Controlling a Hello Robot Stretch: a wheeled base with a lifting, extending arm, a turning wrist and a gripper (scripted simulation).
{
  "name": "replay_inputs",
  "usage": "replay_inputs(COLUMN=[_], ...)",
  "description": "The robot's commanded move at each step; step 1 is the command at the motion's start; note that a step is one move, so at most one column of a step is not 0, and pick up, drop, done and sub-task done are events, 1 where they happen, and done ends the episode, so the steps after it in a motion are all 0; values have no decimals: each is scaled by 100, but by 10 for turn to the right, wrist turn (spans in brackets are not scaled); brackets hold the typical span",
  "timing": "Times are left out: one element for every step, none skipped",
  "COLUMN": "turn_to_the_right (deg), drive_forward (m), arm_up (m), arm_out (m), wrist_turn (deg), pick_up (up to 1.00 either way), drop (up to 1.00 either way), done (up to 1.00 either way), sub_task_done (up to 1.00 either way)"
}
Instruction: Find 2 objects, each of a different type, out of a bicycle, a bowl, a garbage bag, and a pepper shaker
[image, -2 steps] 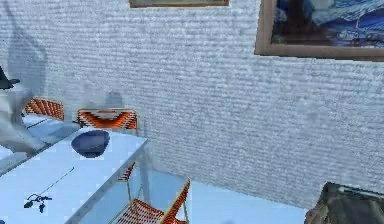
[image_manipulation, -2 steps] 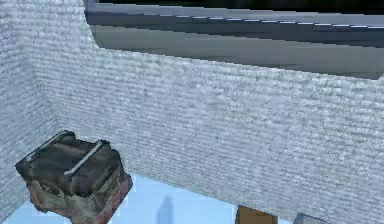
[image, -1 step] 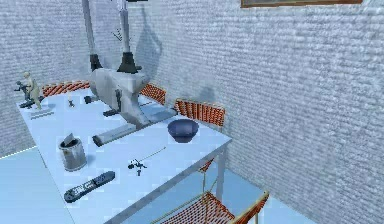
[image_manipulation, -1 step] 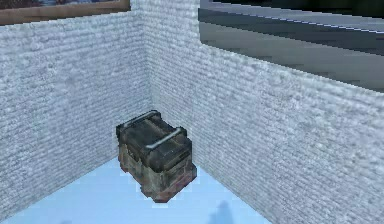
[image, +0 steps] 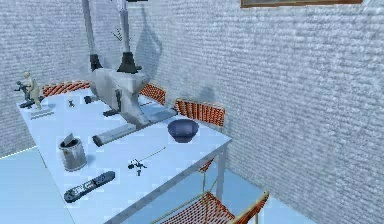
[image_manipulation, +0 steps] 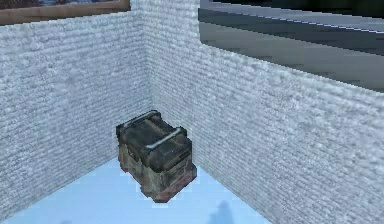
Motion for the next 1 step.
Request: replay_inputs(turn_to_the_right=[-450], drive_forward=[0], arm_up=[0], arm_out=[0], wrist_turn=[0], pick_up=[0], drop=[0], done=[0], sub_task_done=[0])
